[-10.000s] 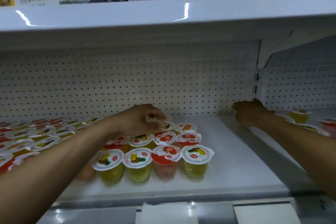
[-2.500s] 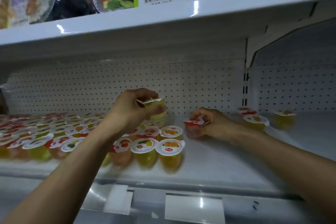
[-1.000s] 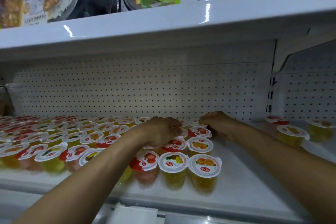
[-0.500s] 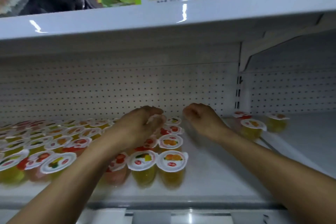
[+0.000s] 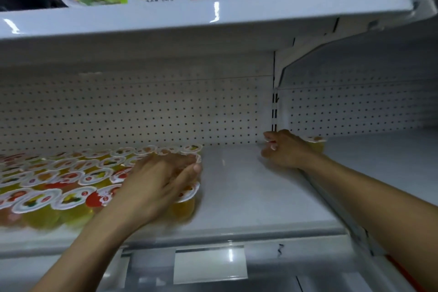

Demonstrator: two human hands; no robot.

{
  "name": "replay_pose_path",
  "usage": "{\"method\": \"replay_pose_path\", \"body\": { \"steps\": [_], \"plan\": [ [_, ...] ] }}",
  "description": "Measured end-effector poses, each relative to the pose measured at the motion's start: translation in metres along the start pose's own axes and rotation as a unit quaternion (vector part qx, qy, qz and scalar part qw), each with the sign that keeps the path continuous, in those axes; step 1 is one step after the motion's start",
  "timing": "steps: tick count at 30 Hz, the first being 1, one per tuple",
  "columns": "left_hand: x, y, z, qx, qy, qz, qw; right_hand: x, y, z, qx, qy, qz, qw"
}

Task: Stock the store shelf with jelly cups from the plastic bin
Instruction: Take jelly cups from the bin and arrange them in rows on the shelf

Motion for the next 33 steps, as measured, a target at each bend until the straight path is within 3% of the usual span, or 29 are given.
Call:
{"method": "replay_pose_path", "body": {
  "steps": [5,8,15,19,27,33],
  "plan": [
    [0.000,0.001,0.012,-0.016,-0.009,-0.005,1.000,-0.005,0.000,0.000,-0.029,0.002,-0.014,0.999],
    [-0.001,0.005,0.019,-0.027,-0.021,-0.034,0.999,-0.008,-0.013,0.015,-0.064,0.043,-0.032,0.996],
    [0.005,0.013,0.029,-0.050,-0.050,-0.135,0.988,-0.008,-0.079,0.067,-0.197,0.043,-0.078,0.976],
    [0.010,0.014,0.032,-0.043,-0.035,-0.171,0.984,-0.004,-0.108,0.077,-0.225,0.040,-0.088,0.970],
    [0.013,0.014,0.038,-0.029,-0.009,-0.187,0.982,-0.004,-0.120,0.082,-0.218,0.013,-0.119,0.969],
    [0.012,0.008,0.048,-0.016,0.044,-0.168,0.985,-0.010,-0.108,0.104,-0.117,-0.018,-0.223,0.968]
  ]
}}
Point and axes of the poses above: each hand's wrist, its own z-axis away from the middle knuckle, its own x-axis out of the palm, y = z × x, the point moved 4 cm from there along -z, towards the middle knuckle, and after that the axes turned 10 degrees about z, right-handed, at the moved point
